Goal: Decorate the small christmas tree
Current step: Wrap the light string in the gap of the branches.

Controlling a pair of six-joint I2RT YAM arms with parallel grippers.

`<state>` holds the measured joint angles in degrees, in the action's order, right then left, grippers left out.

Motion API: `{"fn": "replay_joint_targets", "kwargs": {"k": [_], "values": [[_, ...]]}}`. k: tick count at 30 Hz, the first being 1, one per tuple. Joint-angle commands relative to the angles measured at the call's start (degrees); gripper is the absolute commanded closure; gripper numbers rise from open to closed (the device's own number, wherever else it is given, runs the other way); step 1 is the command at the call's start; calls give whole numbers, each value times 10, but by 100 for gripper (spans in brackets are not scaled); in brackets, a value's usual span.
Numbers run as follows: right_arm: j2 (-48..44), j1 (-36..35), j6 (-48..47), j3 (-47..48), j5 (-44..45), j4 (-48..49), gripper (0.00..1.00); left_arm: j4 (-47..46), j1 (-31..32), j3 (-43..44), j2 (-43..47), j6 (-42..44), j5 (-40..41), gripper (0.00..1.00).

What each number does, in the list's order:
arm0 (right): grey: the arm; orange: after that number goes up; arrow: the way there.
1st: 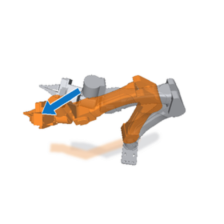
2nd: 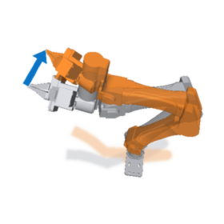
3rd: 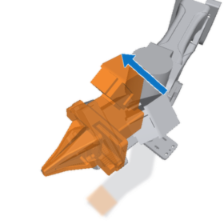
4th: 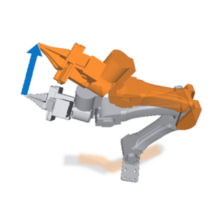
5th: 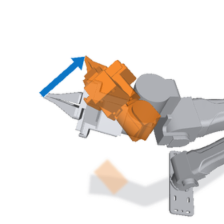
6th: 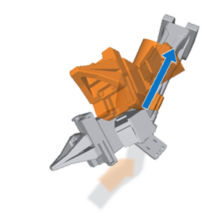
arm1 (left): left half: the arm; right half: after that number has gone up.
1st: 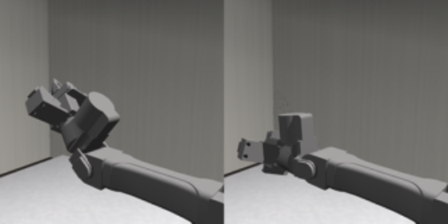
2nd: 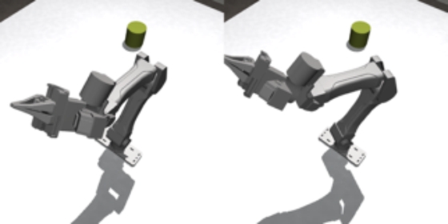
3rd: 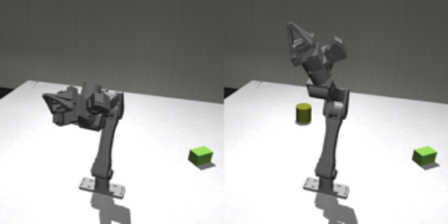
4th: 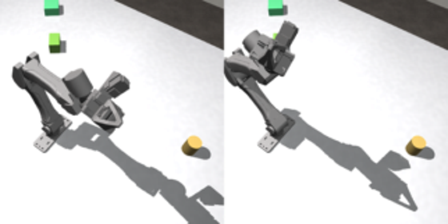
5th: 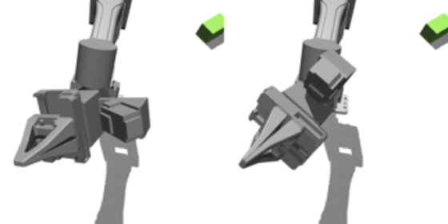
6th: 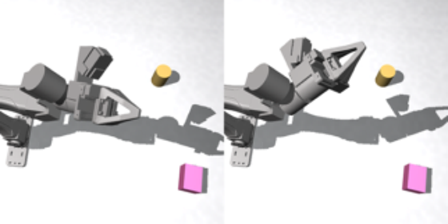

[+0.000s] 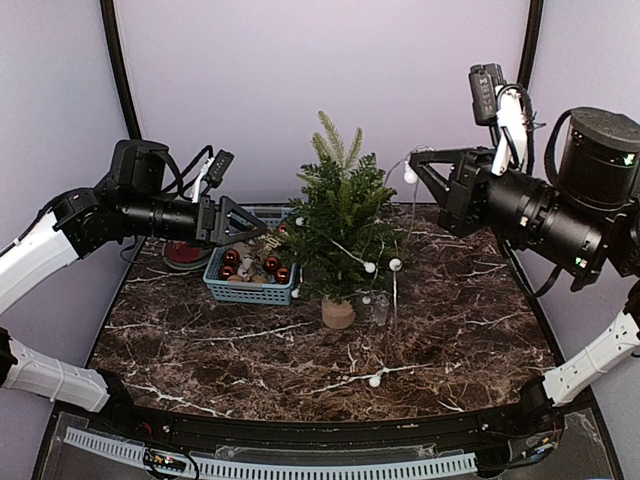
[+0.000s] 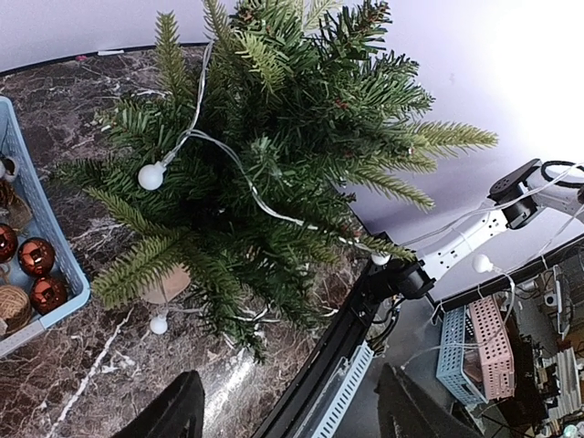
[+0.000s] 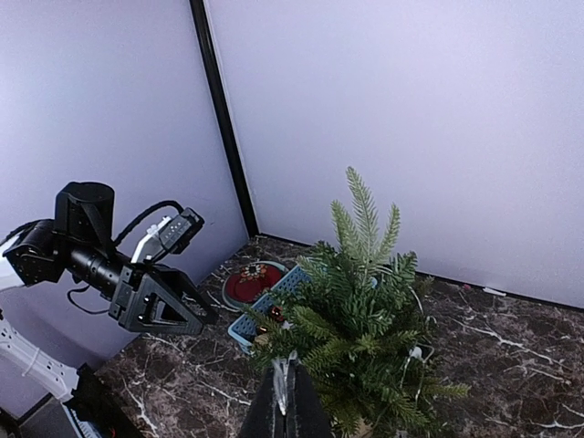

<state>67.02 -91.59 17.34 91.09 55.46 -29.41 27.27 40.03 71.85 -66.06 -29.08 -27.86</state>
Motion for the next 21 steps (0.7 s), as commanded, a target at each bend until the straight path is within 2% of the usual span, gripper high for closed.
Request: {"fn": "replay_joint_targets", "kwargs": {"k": [1, 10, 17, 21], "values": [[31, 3, -30, 53, -15, 19, 100, -7, 1, -3, 17, 14, 11, 33], [40, 4, -37, 97, 3, 18, 100, -5, 1, -7, 17, 19, 17, 32], [33, 3, -49, 111, -58, 27, 100, -4, 0, -7, 9, 25, 20, 32], [37, 4, -51, 118, -23, 15, 100, -6, 0, -6, 4, 25, 19, 32]]}}
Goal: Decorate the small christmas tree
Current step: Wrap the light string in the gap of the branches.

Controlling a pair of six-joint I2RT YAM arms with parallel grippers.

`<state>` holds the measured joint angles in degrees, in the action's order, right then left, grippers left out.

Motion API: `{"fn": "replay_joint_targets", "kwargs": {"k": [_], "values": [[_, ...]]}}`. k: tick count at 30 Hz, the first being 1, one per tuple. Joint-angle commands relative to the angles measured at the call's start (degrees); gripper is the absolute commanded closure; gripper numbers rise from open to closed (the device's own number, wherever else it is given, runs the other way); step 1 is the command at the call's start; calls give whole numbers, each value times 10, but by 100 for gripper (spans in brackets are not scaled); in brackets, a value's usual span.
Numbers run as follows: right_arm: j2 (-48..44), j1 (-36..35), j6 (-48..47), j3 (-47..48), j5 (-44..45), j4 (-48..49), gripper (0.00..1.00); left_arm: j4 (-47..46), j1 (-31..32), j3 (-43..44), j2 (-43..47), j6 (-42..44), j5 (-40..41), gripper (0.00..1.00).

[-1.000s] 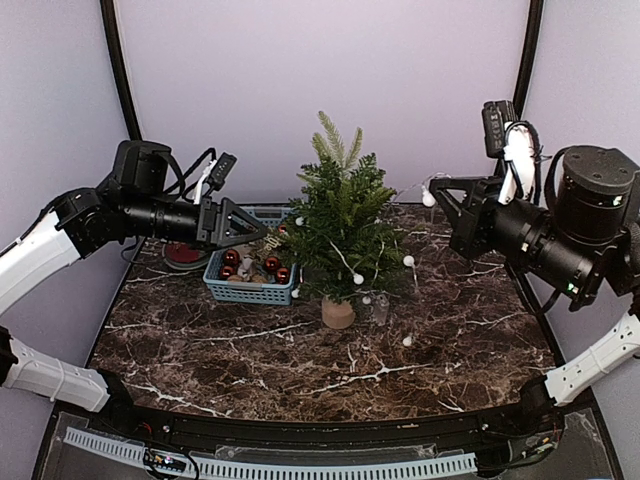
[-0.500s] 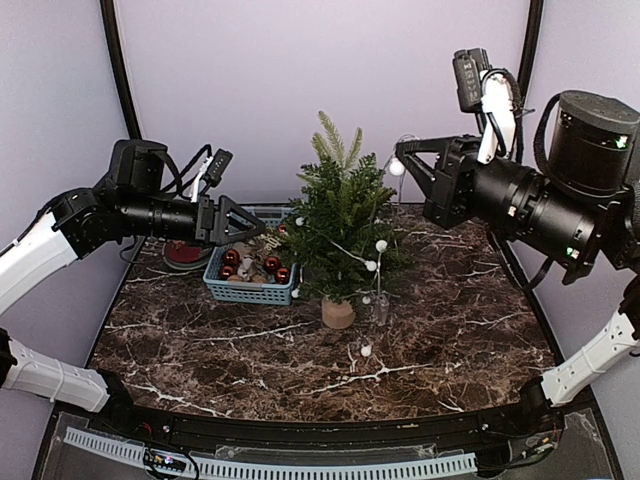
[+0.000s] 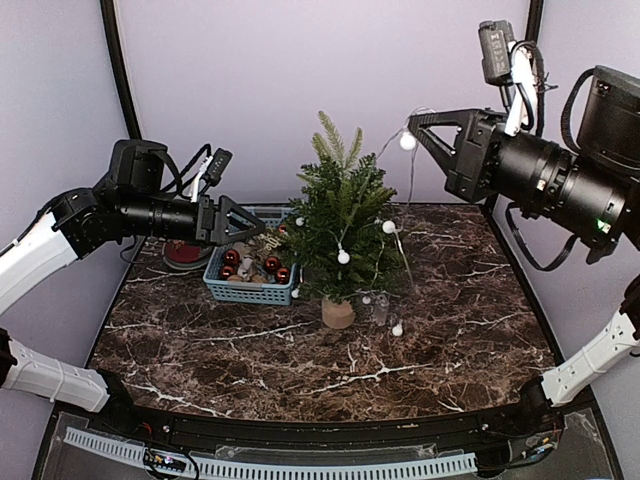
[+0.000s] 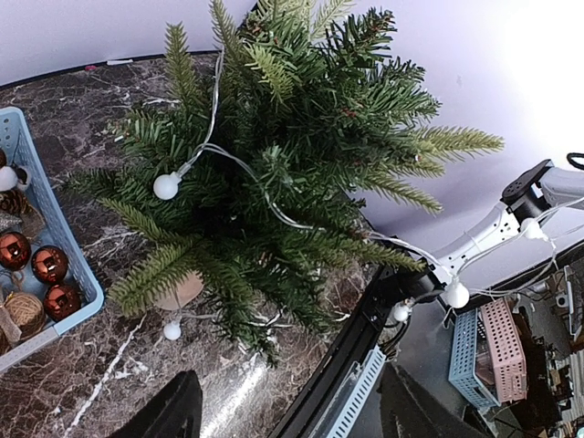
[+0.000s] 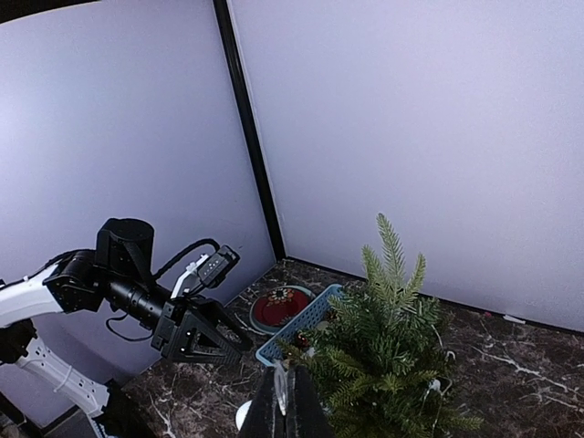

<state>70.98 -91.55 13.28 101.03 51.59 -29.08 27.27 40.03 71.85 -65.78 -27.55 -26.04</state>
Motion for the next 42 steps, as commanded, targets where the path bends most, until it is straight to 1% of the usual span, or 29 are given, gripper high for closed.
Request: {"fn": "replay_joint_targets", "kwargs": {"k": [1, 6, 12, 19, 27, 30, 32, 33, 36, 37, 38, 39, 40, 41, 42], "values": [[-1, 5, -11, 21, 29, 5, 100, -6, 0, -6, 1, 9, 0, 32], [1, 22, -9, 20, 70, -15, 100, -7, 0, -4, 0, 9, 0, 31], [-1, 83, 8, 0, 52, -44, 100, -16, 1, 1, 4, 13, 7, 31], [-16, 204, 49, -58, -36, -59, 100, -26, 0, 24, 0, 24, 30, 31], [-19, 295, 60, -93, -137, -51, 100, -63, 0, 32, 5, 43, 40, 31], [-16, 325, 63, -105, -184, -54, 100, -87, 4, 31, 4, 58, 17, 33], [-16, 331, 63, -109, -216, -56, 100, -98, 25, 36, 2, 81, 23, 34], [-17, 331, 62, -112, -234, -56, 100, -97, 52, 49, 0, 104, 30, 34], [-28, 331, 59, -121, -278, -57, 100, -65, 111, 95, -27, 152, 98, 36], [-33, 332, 59, -124, -287, -60, 100, -52, 141, 121, -35, 172, 114, 36], [-37, 331, 60, -127, -296, -63, 100, -47, 155, 133, -49, 183, 144, 37], [-42, 331, 60, -130, -304, -67, 100, -41, 186, 156, -56, 203, 160, 37], [-46, 331, 61, -133, -311, -71, 100, -39, 202, 167, -71, 221, 194, 38], [-53, 331, 61, -137, -320, -75, 100, -34, 232, 190, -79, 229, 210, 38], [-58, 331, 57, -142, -337, -77, 100, -32, 246, 215, -96, 244, 240, 39]]}}
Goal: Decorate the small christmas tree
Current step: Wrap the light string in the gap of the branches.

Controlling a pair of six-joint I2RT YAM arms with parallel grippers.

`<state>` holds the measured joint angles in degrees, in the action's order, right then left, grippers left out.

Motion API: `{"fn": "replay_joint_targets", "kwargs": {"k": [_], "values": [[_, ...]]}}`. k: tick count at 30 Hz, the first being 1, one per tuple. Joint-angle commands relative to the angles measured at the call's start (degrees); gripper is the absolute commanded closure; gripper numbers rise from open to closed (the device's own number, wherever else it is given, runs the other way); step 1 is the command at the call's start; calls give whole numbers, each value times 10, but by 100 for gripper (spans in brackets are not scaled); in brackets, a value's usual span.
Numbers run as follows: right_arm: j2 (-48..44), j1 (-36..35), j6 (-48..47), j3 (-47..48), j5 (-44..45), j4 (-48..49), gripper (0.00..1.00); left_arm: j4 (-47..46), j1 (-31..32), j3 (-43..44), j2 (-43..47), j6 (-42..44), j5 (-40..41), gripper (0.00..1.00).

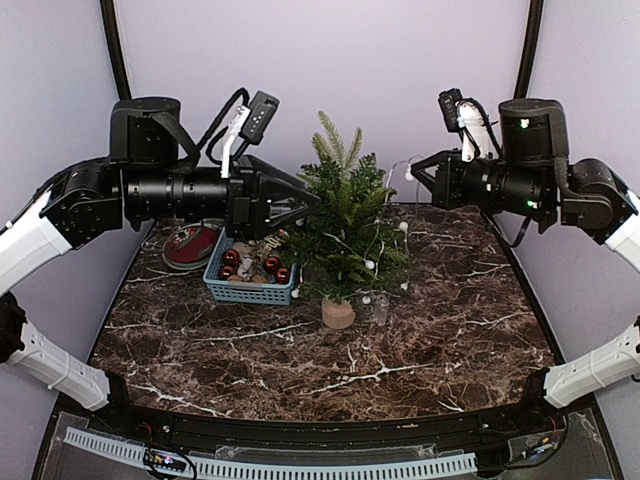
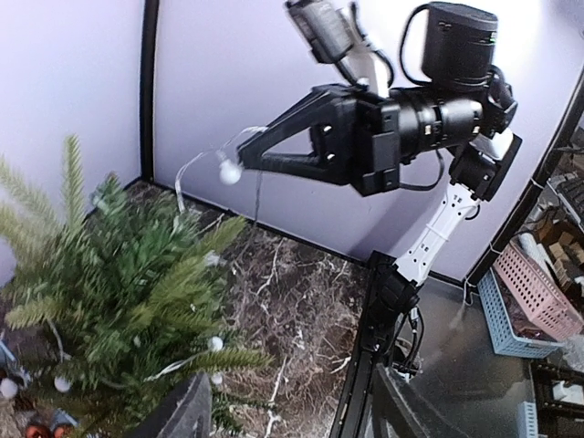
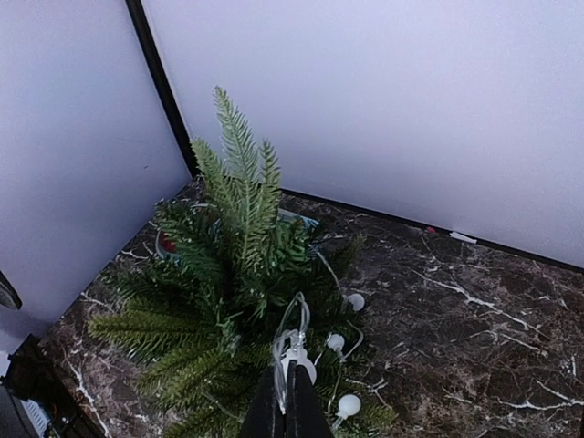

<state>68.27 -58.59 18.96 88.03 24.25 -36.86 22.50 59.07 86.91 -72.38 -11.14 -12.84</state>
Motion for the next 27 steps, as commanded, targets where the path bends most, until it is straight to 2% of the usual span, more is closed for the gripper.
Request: {"fn": "replay_joint_targets", "kwargs": {"k": [1, 4, 9, 12, 16, 21, 23, 27], "values": [[-37, 1, -2, -18, -78, 1, 100, 16, 82, 75, -38, 89, 126, 40], [-59, 1, -11, -43, -123, 8, 100, 17, 131, 134, -85, 133, 183, 41], [-93, 1, -18, -79, -185, 31, 100, 65, 140, 235, -189, 165, 210, 41], [-107, 2, -19, -91, -212, 40, 100, 69, 141, 280, -221, 182, 218, 42], [-119, 1, -23, -96, -239, 42, 100, 52, 138, 296, -241, 196, 227, 46], [-126, 1, -29, -101, -272, 44, 100, 42, 134, 298, -249, 214, 166, 45], [-127, 2, -30, -103, -276, 44, 100, 41, 134, 300, -253, 221, 164, 49], [-131, 2, -26, -104, -267, 47, 100, 50, 120, 308, -261, 206, 175, 63]]}}
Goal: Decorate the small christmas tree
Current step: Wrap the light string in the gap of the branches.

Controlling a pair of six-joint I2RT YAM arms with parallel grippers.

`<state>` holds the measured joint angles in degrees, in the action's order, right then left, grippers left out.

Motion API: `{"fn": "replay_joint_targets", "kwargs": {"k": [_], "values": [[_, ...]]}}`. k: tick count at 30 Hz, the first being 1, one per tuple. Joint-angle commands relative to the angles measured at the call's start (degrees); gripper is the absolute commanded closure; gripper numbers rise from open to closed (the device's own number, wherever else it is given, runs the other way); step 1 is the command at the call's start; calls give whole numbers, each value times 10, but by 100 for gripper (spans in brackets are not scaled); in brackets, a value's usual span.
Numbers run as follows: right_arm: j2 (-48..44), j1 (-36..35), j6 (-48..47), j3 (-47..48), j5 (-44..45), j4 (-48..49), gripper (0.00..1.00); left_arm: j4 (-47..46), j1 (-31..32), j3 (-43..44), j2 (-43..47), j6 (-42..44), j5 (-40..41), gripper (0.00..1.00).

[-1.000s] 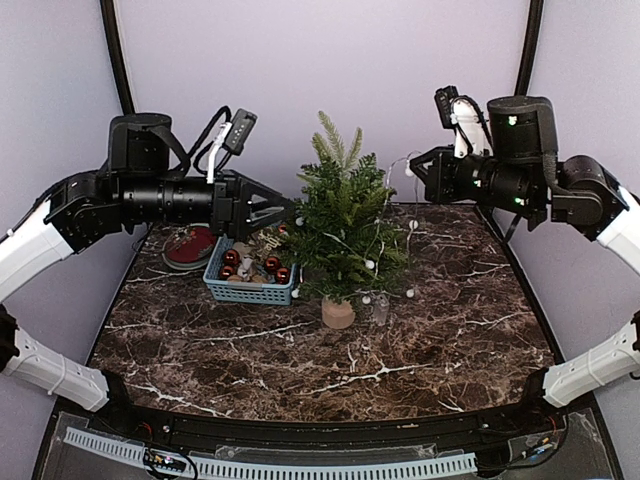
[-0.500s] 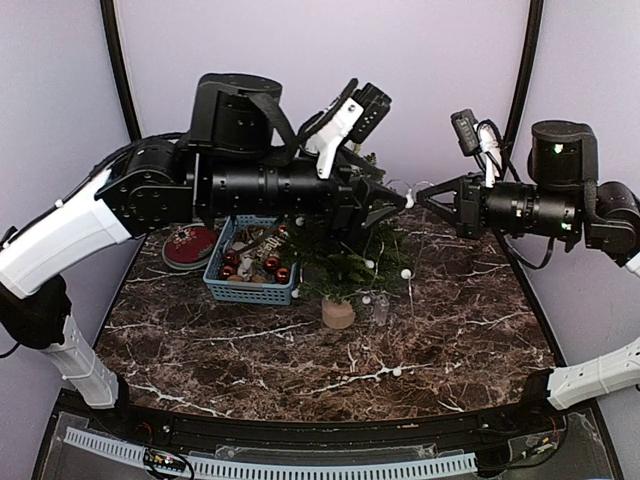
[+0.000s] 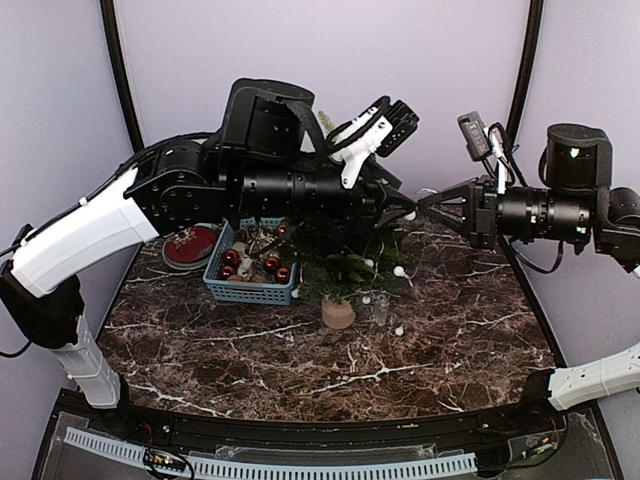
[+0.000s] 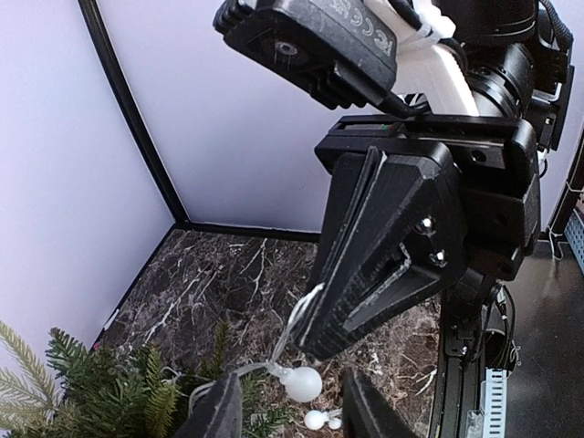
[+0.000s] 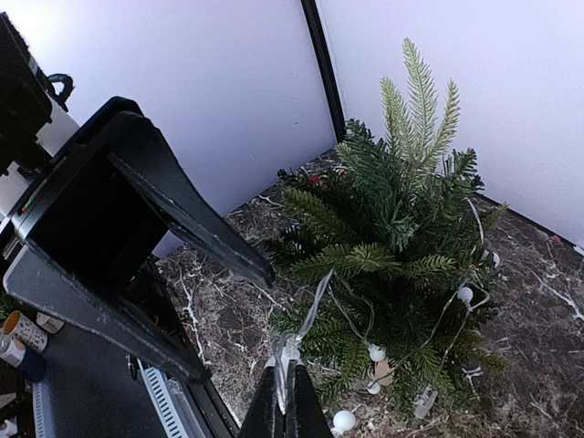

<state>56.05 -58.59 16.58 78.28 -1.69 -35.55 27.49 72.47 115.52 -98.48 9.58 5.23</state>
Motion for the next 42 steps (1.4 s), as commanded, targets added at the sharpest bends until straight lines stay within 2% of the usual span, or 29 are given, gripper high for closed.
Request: {"fn": "replay_joint_targets", "kwargs": {"k": [1, 10, 17, 22, 27, 33, 42], "values": [[-10, 1, 0, -7, -5, 35, 100, 4, -17, 22, -1, -9, -13, 65], [-5, 1, 1, -5, 1, 39, 100, -19, -37, 4, -15, -127, -98, 68], [-6, 2, 2, -8, 6, 46, 100, -72, -46, -59, 1, -200, -160, 67], [-2, 1, 0, -8, 3, 52, 100, -78, -53, -69, 0, -221, -171, 63], [2, 1, 0, -8, 7, 51, 100, -95, -54, -87, 8, -233, -180, 53], [0, 1, 1, -10, 12, 53, 100, -135, -55, -144, 44, -248, -166, 45], [6, 2, 4, -9, 6, 60, 100, -158, -61, -139, 41, -275, -193, 46]]}}
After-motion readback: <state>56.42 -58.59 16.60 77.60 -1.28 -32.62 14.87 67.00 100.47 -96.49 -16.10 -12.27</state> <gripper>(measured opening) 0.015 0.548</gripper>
